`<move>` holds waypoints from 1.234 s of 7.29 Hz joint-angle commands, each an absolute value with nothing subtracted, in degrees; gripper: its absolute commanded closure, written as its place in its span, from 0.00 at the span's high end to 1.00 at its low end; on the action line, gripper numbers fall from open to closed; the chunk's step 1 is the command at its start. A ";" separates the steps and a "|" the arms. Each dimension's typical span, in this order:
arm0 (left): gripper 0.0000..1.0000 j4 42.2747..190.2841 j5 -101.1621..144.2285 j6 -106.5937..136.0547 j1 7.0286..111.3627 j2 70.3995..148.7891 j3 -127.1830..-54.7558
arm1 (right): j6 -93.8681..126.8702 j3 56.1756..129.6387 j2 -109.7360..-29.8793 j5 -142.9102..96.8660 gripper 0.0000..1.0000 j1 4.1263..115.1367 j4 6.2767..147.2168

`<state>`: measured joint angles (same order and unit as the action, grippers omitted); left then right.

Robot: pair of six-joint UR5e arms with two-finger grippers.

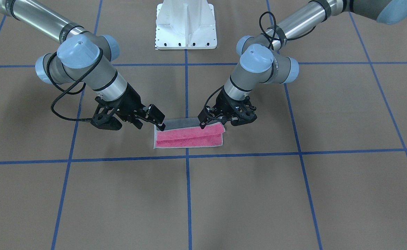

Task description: Fold towel twice with both arms

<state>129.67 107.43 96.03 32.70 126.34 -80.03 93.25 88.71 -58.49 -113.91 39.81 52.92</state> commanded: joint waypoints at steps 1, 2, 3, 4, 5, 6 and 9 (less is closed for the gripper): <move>1.00 132.01 106.62 95.98 32.70 127.53 -77.43 | 93.16 88.77 -58.54 -113.91 0.99 39.90 52.91; 1.00 132.01 106.35 95.98 32.70 127.62 -77.43 | 93.16 88.77 -58.54 -113.91 0.99 39.90 53.00; 1.00 132.01 106.17 96.06 32.70 128.40 -77.43 | 93.16 88.77 -58.54 -113.91 0.99 39.90 52.91; 1.00 131.92 106.17 96.24 32.70 129.28 -76.82 | 93.16 88.77 -58.54 -113.91 0.99 39.90 52.91; 1.00 131.92 106.17 96.24 32.70 129.98 -76.03 | 93.16 88.77 -58.54 -113.91 0.99 39.90 52.91; 1.00 132.01 106.17 96.41 32.70 130.77 -74.72 | 93.16 88.77 -58.54 -114.08 0.99 40.08 52.91; 1.00 132.01 106.08 96.59 32.61 132.53 -73.22 | 93.16 88.86 -58.71 -116.19 0.99 41.57 52.91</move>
